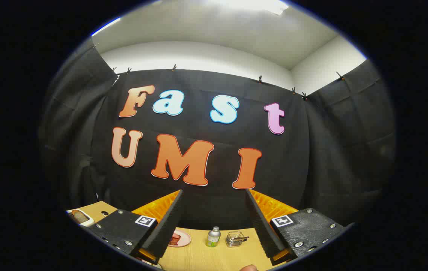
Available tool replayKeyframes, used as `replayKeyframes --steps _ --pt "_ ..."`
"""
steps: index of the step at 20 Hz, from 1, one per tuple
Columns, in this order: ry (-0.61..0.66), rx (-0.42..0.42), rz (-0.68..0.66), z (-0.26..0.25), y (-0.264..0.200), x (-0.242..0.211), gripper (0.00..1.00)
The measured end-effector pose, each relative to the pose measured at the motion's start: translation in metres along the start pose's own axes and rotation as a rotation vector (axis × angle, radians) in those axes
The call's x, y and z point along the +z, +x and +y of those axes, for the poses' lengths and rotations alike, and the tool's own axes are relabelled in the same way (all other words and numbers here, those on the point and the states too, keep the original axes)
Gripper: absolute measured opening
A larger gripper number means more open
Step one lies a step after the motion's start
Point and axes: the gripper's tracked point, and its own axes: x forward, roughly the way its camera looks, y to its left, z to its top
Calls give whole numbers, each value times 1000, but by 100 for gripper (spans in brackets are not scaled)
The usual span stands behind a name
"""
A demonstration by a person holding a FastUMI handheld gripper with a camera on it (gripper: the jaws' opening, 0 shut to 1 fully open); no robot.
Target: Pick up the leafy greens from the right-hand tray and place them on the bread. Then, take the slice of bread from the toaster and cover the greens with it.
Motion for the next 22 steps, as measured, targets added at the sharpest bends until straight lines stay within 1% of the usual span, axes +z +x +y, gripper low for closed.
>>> replayKeyframes --steps 3,6,9,12,16,19,22 --pt "8 16 52 0 2 -12 95" --pt "-6 1 47 -5 4 -10 94" --pt "-1 11 42 -2 5 -9 94" --pt "20 -11 34 -10 4 -6 95" --pt "18 -5 27 -13 0 -8 98" --pt "3 3 67 -15 -4 -23 98" --pt "1 16 137 -18 -7 -52 98"
